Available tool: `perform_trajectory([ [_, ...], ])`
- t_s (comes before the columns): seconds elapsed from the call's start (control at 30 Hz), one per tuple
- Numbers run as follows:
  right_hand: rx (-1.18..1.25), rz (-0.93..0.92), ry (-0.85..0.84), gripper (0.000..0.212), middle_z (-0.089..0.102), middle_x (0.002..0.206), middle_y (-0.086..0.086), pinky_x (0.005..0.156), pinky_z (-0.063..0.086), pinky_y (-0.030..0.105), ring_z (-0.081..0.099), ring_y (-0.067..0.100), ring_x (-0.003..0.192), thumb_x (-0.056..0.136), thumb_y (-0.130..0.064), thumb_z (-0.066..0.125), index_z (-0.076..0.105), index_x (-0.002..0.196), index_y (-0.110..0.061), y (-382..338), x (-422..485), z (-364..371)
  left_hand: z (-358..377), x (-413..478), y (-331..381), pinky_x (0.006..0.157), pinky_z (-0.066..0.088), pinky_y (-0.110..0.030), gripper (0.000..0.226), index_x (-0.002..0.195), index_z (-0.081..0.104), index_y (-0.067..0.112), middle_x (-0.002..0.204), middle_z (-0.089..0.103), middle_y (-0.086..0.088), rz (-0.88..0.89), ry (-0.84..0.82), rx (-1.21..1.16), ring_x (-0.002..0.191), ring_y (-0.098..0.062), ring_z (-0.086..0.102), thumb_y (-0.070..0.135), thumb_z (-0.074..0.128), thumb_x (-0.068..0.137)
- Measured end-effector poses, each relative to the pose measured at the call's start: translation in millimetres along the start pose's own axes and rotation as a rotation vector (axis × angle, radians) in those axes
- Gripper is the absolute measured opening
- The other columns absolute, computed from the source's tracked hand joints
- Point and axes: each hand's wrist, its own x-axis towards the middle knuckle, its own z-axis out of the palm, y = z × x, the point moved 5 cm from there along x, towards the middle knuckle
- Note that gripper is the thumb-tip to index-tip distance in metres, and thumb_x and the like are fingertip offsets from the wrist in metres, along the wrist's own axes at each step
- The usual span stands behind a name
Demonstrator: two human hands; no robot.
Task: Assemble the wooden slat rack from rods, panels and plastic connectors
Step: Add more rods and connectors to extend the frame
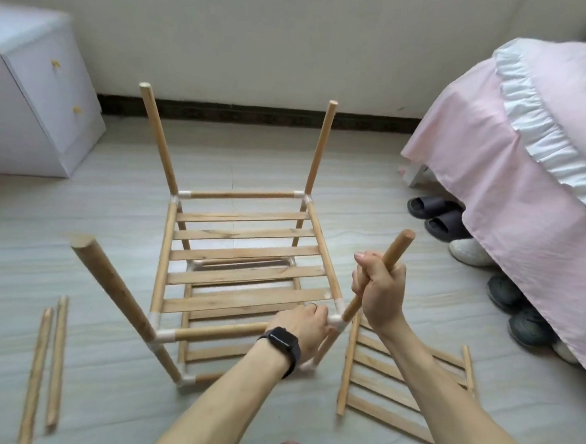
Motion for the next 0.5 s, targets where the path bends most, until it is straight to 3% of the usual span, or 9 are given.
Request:
perform_trajectory([
  [0.07, -0.016, -0.002, 0.035, 0.045, 0.028, 0.040, -0.002, 0.043, 0.026, 0.025, 0.026, 0.014, 0.038, 0.082, -0.017, 0.057, 0.035, 0.042, -0.022, 0.9, -1.1, -0.5, -24.8, -10.4, -1.6, 0.083, 0.048, -0.044, 0.027, 0.123, 0.049, 0.015, 0.122, 0.054, -0.009, 0.008, 0.005, -0.008, 0.112, -0.033, 0.055, 0.032, 0.045, 0.102],
  [0.13, -0.030, -0.003, 0.066, 0.043, 0.029, 0.040, -0.001, 0.042, 0.026, 0.026, 0.027, 0.015, 0.039, 0.081, -0.018, 0.058, 0.036, 0.044, -0.019, 0.6, -0.5, 0.1, -70.6, -23.0, -9.3, 0.090, 0.045, -0.042, 0.027, 0.123, 0.055, 0.018, 0.123, 0.055, -0.008, 0.037, 0.115, 0.128, 0.115, -0.030, 0.052, 0.030, 0.047, 0.100],
  [0.23, -0.045, -0.010, 0.116, 0.044, 0.031, 0.040, -0.003, 0.040, 0.027, 0.025, 0.029, 0.014, 0.038, 0.082, -0.020, 0.058, 0.038, 0.043, -0.023, -0.9, 0.2, 1.2, -155.4, -53.4, -28.6, 0.091, 0.042, -0.042, 0.028, 0.121, 0.059, 0.022, 0.122, 0.058, -0.004, 0.020, 0.303, 0.298, 0.114, -0.026, 0.052, 0.035, 0.044, 0.101],
  [0.33, -0.043, -0.013, 0.154, 0.043, 0.033, 0.040, -0.005, 0.039, 0.028, 0.023, 0.031, 0.013, 0.037, 0.081, -0.023, 0.059, 0.039, 0.043, -0.023, 0.6, -1.2, 1.5, -231.5, -107.2, -55.5, 0.087, 0.040, -0.038, 0.026, 0.114, 0.062, 0.028, 0.115, 0.061, 0.002, -0.028, 0.591, 0.294, 0.109, -0.021, 0.053, 0.041, 0.045, 0.098],
  [0.43, -0.059, 0.001, 0.181, 0.045, 0.034, 0.039, -0.005, 0.039, 0.029, 0.024, 0.032, 0.014, 0.037, 0.080, -0.025, 0.060, 0.040, 0.040, -0.021, 1.2, -0.1, 2.2, -261.1, -162.8, -94.6, 0.079, 0.041, -0.033, 0.022, 0.107, 0.061, 0.031, 0.105, 0.062, 0.009, -0.137, 0.824, 0.073, 0.101, -0.015, 0.054, 0.045, 0.049, 0.095],
  [0.5, -0.058, 0.015, 0.201, 0.043, 0.034, 0.038, -0.005, 0.039, 0.030, 0.024, 0.033, 0.014, 0.036, 0.078, -0.025, 0.060, 0.040, 0.040, -0.021, 0.3, 0.1, 3.7, -248.7, -183.6, -123.8, 0.075, 0.046, -0.028, 0.020, 0.104, 0.060, 0.028, 0.100, 0.064, 0.009, -0.231, 0.805, -0.336, 0.096, -0.014, 0.060, 0.045, 0.053, 0.096],
])
